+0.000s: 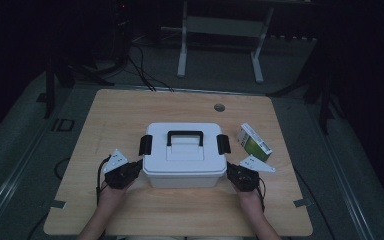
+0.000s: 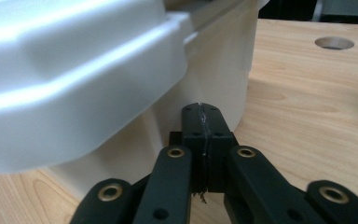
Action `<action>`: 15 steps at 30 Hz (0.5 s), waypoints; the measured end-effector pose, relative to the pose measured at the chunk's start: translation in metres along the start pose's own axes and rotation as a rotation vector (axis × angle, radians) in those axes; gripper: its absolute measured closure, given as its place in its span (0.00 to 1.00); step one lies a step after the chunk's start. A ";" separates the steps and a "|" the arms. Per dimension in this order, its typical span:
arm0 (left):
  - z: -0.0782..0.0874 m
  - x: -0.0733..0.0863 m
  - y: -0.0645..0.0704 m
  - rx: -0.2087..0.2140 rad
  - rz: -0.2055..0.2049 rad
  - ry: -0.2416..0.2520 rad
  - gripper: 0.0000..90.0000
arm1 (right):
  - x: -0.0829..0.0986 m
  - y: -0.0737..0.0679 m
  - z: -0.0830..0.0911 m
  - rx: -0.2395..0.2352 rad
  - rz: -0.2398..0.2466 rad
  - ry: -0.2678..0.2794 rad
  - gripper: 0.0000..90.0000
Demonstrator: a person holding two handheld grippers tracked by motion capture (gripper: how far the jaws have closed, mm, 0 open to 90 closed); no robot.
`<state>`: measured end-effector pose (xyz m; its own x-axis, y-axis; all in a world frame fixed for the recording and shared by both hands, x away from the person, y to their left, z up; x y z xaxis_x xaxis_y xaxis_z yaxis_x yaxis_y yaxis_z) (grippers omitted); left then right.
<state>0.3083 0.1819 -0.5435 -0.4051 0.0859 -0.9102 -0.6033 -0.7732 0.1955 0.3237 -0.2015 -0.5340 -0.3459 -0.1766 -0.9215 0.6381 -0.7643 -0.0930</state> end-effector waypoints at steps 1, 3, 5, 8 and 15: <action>0.001 -0.001 -0.002 0.004 0.006 0.006 0.92 | -0.002 0.002 0.002 0.009 0.014 0.007 0.97; 0.003 -0.004 -0.004 -0.007 0.004 0.004 0.92 | -0.004 0.006 0.005 0.019 0.020 0.012 0.97; 0.004 -0.006 -0.006 -0.015 -0.007 -0.007 0.92 | -0.003 0.012 0.008 0.027 0.013 0.014 0.96; 0.004 -0.008 -0.007 -0.016 -0.013 -0.019 0.88 | -0.001 0.017 0.011 0.039 0.008 0.016 0.94; 0.007 -0.006 -0.013 -0.016 0.004 -0.047 0.68 | -0.001 0.025 0.015 0.021 0.011 0.015 0.52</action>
Point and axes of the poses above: each handheld gripper's, and its own axes: z roughly backward along the jaws, x roughly out of its underside, y roughly to its right, the point moved 2 cm from there along -z, roughly forward along the jaws, and after that the axes turned 2 degrees about z, right-handed, at the moved point
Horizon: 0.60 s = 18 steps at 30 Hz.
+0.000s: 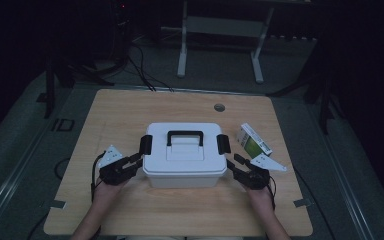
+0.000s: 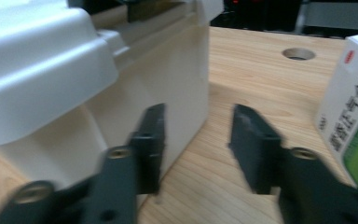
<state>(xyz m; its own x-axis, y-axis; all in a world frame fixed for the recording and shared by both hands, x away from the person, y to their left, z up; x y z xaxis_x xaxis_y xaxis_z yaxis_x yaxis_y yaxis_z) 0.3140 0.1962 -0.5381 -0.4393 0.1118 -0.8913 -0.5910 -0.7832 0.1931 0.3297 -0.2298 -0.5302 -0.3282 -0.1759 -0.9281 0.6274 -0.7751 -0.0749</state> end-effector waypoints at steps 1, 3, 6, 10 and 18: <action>0.000 0.001 -0.001 -0.012 -0.005 -0.004 0.64 | 0.000 0.000 0.000 0.006 -0.003 0.004 0.46; 0.001 0.002 -0.004 0.001 0.014 -0.008 0.56 | 0.000 0.003 0.000 -0.024 -0.024 0.010 0.37; 0.002 0.004 -0.007 0.020 0.031 -0.016 0.46 | 0.002 0.006 -0.001 -0.058 -0.004 -0.003 0.19; 0.005 0.005 -0.013 0.033 0.041 -0.028 0.40 | 0.006 0.008 -0.002 -0.063 0.030 -0.014 0.15; 0.009 0.004 -0.017 0.054 0.004 -0.095 0.31 | 0.010 0.009 -0.001 -0.113 0.067 -0.015 0.16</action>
Point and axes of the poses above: each handheld gripper's, and its own axes: z roughly backward along the jaws, x roughly out of its underside, y roughly to its right, the point moved 2 cm from there along -z, roughly forward along the jaws, and after that the axes turned 2 degrees about z, right-handed, at the moved point
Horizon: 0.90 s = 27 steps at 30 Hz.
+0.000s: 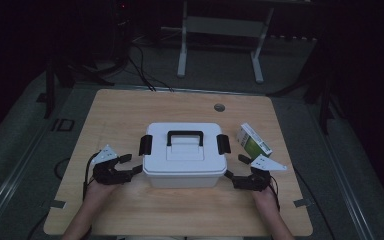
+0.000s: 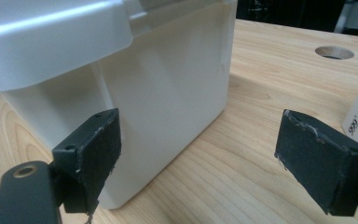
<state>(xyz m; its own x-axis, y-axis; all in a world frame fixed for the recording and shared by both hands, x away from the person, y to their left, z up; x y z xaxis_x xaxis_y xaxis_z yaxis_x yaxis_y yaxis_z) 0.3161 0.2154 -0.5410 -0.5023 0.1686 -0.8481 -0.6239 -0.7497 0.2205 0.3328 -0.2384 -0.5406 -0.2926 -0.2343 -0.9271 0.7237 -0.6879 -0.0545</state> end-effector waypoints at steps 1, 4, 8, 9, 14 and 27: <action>0.000 -0.001 0.000 0.012 -0.003 -0.015 0.31 | 0.000 0.000 0.000 0.000 0.000 0.000 0.16; 0.002 -0.002 -0.001 0.017 -0.018 -0.058 0.31 | 0.001 0.001 0.002 -0.003 -0.010 0.001 0.16; 0.003 -0.006 0.000 0.027 -0.038 -0.112 0.31 | 0.003 0.002 0.005 -0.006 -0.028 -0.001 0.16; 0.005 -0.008 0.000 0.036 -0.052 -0.147 0.31 | 0.005 0.003 0.007 -0.001 -0.025 -0.009 0.16; 0.008 -0.012 -0.001 0.041 -0.076 -0.202 0.31 | 0.010 0.005 0.010 -0.007 -0.042 -0.013 0.16; 0.018 -0.017 -0.003 0.047 -0.131 -0.390 0.31 | 0.012 0.005 0.009 -0.005 -0.044 -0.016 0.15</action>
Point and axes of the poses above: each handheld gripper's, and its own axes: z roughly backward along the jaws, x roughly out of its underside, y roughly to its right, the point moved 2 cm from there along -z, roughly forward along the jaws, and after that the axes turned 2 degrees about z, right-handed, at the moved point
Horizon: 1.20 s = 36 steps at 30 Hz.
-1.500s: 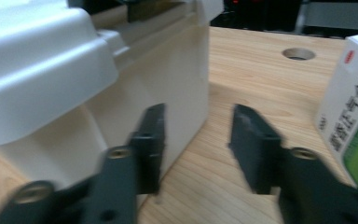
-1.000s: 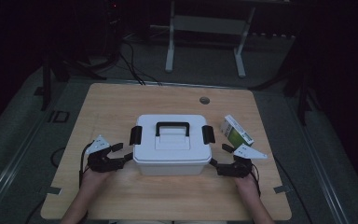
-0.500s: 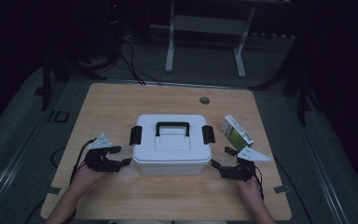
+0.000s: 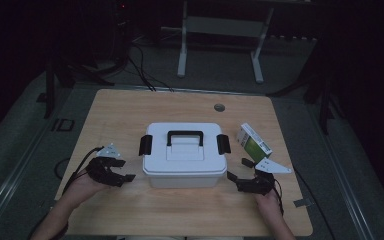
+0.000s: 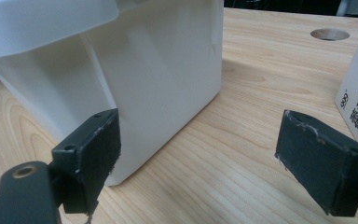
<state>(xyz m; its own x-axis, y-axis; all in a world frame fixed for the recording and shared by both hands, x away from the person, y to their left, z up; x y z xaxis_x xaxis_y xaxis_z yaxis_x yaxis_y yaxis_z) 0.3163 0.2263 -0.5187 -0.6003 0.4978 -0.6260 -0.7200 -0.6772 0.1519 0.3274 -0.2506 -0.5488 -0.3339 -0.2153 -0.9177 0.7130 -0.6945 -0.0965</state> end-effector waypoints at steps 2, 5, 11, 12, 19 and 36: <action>0.001 0.000 -0.001 -0.001 -0.009 -0.036 0.31 | 0.000 0.000 0.000 0.000 0.001 -0.002 0.15; 0.002 -0.001 0.000 0.005 -0.037 -0.093 0.31 | 0.002 0.001 -0.001 0.005 0.001 -0.010 0.15; 0.007 -0.006 0.001 0.003 -0.071 -0.165 0.31 | 0.004 0.001 -0.002 0.016 0.002 -0.022 0.15; 0.009 -0.006 0.001 -0.005 -0.081 -0.188 0.31 | 0.003 0.001 -0.001 0.013 0.002 -0.020 0.15; 0.017 -0.002 0.000 -0.003 -0.119 -0.312 0.31 | 0.005 -0.001 -0.002 0.018 0.004 -0.024 0.15; 0.028 -0.011 0.004 0.024 -0.153 -0.410 0.31 | 0.006 -0.001 -0.002 0.015 0.006 -0.028 0.15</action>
<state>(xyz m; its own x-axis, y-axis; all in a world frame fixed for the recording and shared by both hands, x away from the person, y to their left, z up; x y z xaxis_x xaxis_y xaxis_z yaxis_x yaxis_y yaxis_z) 0.3104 0.2326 -0.4897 -0.5713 0.7686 -0.2879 -0.8163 -0.5687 0.1015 0.3257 -0.2498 -0.5545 -0.3467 -0.2382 -0.9072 0.7056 -0.7034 -0.0850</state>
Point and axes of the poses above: each handheld gripper's, and its own axes: z roughly backward along the jaws, x roughly out of its underside, y roughly to its right, the point moved 2 cm from there along -z, roughly forward along the jaws, and after that the axes turned 2 degrees about z, right-handed, at the moved point
